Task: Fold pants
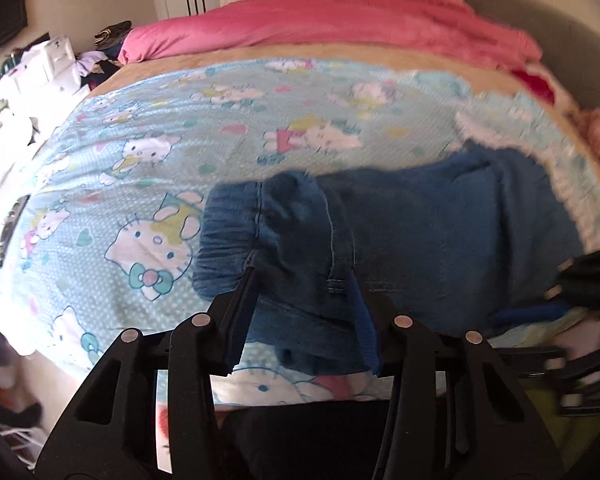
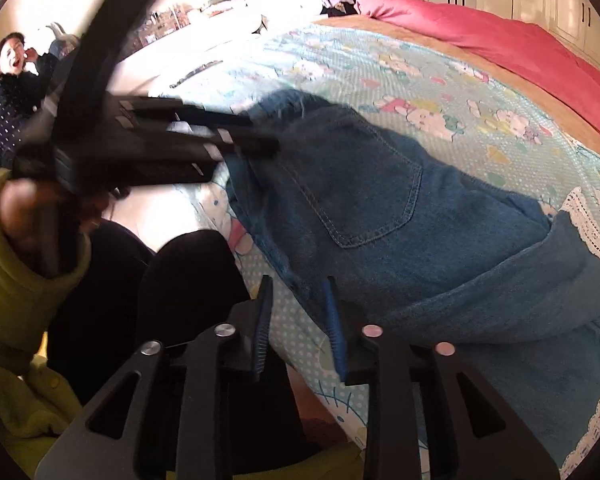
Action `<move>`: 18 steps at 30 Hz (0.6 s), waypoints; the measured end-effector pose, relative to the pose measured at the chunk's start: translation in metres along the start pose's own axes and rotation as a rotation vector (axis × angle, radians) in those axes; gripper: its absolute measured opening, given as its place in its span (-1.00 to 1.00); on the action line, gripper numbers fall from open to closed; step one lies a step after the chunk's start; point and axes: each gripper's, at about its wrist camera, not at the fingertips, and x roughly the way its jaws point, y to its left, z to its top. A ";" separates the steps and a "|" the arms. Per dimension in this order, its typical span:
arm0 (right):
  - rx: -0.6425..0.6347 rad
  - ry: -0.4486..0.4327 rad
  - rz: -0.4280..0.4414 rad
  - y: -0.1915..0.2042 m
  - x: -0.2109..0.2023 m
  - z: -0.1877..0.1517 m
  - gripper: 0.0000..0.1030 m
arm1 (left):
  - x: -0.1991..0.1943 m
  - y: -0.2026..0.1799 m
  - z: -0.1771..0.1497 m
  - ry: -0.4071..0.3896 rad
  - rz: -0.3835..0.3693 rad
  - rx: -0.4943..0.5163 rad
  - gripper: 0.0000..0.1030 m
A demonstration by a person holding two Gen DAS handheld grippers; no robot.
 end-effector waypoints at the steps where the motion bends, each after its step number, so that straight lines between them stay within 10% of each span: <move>1: 0.009 -0.021 -0.001 -0.001 -0.007 0.001 -0.20 | 0.007 0.003 -0.005 0.022 -0.026 -0.021 -0.26; 7: 0.100 -0.049 -0.039 -0.019 -0.005 0.005 -0.04 | 0.008 0.011 -0.021 0.028 -0.066 -0.049 -0.26; 12: 0.179 0.119 -0.077 -0.033 0.034 -0.005 -0.03 | 0.010 0.011 -0.024 0.026 -0.072 -0.051 -0.26; 18: 0.203 0.037 -0.044 -0.039 0.012 -0.002 -0.01 | -0.006 0.015 -0.022 -0.025 -0.126 -0.110 -0.26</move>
